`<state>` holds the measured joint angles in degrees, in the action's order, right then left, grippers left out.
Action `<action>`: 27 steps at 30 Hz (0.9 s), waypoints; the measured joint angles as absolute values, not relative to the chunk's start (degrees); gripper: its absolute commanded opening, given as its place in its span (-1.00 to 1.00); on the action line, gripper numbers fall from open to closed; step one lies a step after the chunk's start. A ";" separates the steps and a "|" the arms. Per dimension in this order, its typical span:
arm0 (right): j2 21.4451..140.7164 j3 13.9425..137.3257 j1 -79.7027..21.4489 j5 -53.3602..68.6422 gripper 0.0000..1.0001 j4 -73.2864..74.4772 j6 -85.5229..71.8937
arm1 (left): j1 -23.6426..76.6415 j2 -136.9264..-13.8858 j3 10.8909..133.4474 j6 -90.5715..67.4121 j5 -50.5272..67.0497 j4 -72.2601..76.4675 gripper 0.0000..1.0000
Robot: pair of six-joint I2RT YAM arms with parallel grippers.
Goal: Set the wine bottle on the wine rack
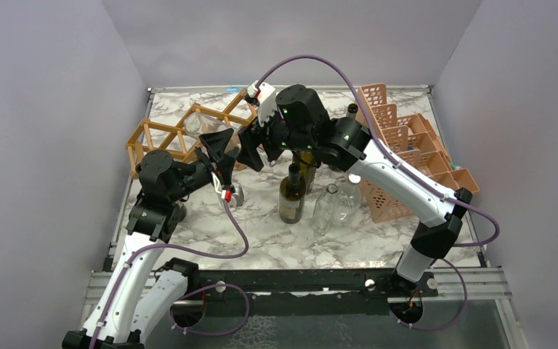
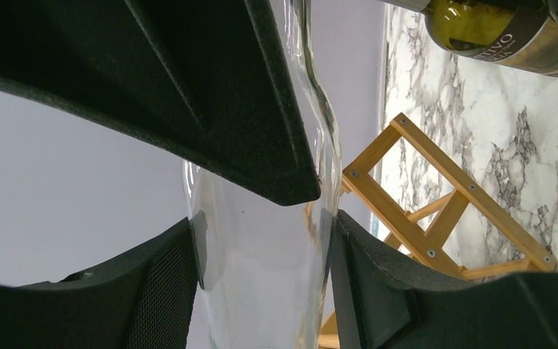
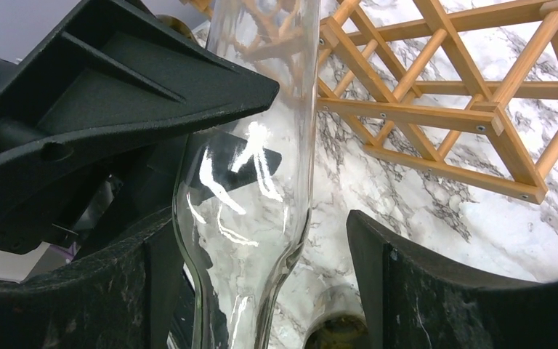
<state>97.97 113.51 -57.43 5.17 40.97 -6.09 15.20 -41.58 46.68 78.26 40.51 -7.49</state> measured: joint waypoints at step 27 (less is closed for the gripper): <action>100.53 109.32 -57.67 6.81 -0.98 36.23 -8.16 | 17.02 -38.92 42.81 84.31 35.42 -5.96 0.98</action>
